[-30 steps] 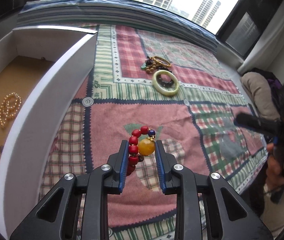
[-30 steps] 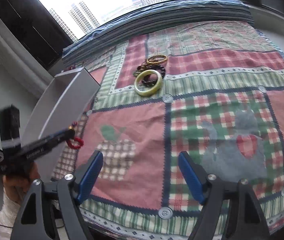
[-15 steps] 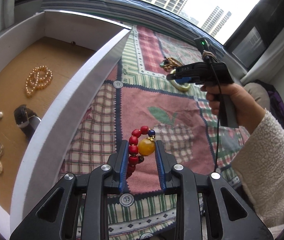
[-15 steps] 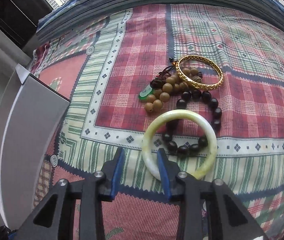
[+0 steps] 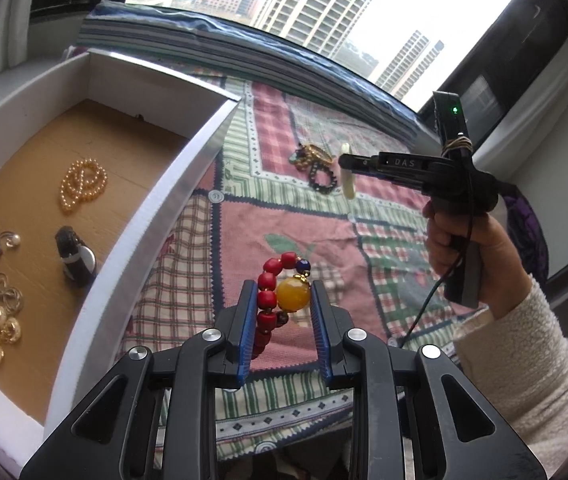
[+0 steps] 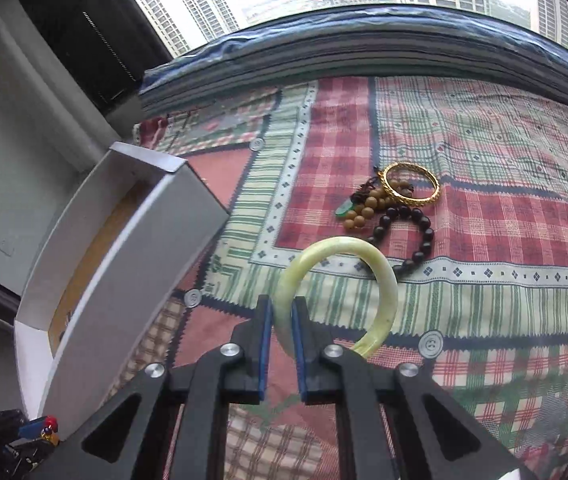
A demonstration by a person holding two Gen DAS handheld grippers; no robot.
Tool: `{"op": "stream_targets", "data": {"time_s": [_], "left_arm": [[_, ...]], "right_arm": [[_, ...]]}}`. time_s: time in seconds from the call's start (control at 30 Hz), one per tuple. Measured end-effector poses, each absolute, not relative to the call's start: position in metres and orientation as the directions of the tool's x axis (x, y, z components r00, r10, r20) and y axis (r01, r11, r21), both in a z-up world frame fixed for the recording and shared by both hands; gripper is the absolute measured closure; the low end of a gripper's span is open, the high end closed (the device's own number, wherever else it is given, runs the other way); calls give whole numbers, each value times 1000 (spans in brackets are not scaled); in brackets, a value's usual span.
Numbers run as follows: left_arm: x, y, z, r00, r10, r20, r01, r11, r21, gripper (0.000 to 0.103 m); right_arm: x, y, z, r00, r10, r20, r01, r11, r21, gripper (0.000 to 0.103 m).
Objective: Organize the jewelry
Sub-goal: 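Carry the red bracelet in the left gripper while the right gripper carries the bangle into the box, open both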
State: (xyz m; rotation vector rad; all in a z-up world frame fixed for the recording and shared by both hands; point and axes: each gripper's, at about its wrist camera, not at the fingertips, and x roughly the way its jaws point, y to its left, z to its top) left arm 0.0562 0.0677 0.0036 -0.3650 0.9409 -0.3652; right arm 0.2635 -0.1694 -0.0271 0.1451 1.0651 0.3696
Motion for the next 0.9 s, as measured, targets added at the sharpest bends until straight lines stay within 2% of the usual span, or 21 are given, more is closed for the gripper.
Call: {"op": "stream_targets", "data": {"time_s": [0.17, 0.3, 0.43, 0.67, 0.8, 0.87, 0.9], "left_arm": [[42, 121, 43, 606, -417, -678, 84, 880, -467, 78], [41, 174, 53, 660, -260, -705, -48, 922, -385, 78], [55, 209, 28, 624, -134, -770, -180, 934, -308, 78], [81, 226, -47, 483, -104, -869, -273, 926, -262, 78], [85, 224, -66, 421, -105, -901, -293, 924, -245, 77], [85, 223, -67, 409, -86, -909, -307, 925, -225, 65], [83, 223, -65, 419, -74, -905, -314, 924, -221, 52]], "right_arm": [[245, -105, 27, 454, 468, -758, -395, 869, 299, 93], [240, -46, 50, 433, 537, -724, -511, 808, 294, 93], [249, 7, 44, 404, 539, -739, -576, 777, 253, 92], [280, 80, -9, 360, 387, -849, -625, 775, 89, 92], [294, 106, -48, 357, 242, -902, -631, 775, -41, 91], [301, 109, -62, 346, 191, -919, -614, 787, -68, 89], [304, 107, -64, 343, 201, -918, -600, 798, -49, 75]]}}
